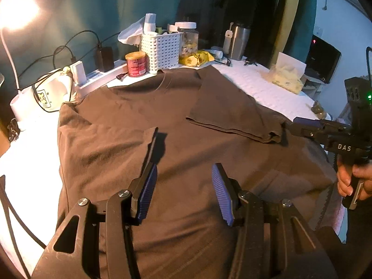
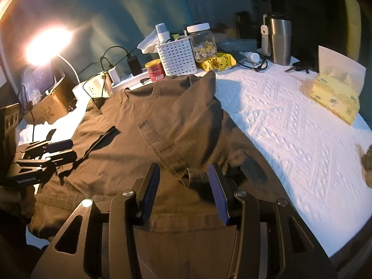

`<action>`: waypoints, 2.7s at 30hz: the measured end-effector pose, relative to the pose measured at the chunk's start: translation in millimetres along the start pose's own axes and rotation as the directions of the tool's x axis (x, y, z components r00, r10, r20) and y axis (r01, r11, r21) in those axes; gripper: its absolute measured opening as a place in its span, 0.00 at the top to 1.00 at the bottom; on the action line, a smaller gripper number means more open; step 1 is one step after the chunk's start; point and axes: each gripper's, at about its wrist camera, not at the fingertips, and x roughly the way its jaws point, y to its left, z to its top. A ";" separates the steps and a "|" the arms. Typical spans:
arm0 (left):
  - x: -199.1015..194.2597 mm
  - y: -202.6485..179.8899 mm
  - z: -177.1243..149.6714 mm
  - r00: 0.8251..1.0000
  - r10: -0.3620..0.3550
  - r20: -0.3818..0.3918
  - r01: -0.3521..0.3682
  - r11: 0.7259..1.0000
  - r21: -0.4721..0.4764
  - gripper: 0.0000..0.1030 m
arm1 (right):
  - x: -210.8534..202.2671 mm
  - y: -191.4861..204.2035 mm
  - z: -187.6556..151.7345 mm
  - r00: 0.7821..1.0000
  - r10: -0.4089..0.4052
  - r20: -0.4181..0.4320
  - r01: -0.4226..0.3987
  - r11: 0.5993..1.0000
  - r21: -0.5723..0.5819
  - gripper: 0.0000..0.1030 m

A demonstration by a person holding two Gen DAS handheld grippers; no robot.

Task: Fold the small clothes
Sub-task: 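Lift the left gripper away from the folded shirt, then grasp the hem of the brown T-shirt with both grippers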

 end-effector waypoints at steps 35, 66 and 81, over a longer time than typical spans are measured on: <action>-44.4 -20.3 -81.1 0.992 0.122 0.025 -0.117 0.983 -0.139 0.53 | -11.3 -56.3 -58.9 0.997 -0.066 -0.034 0.064 0.996 -0.069 0.55; -105.7 89.3 -185.8 0.911 0.387 -0.142 -0.412 0.829 -0.379 0.53 | -18.2 -28.1 -45.9 0.985 -0.170 0.008 0.169 0.978 -0.123 0.94; -113.8 54.2 -157.1 0.934 0.355 -0.033 -0.352 0.903 -0.245 0.90 | -48.1 -36.8 -43.2 0.986 -0.148 0.080 0.154 0.985 -0.074 0.94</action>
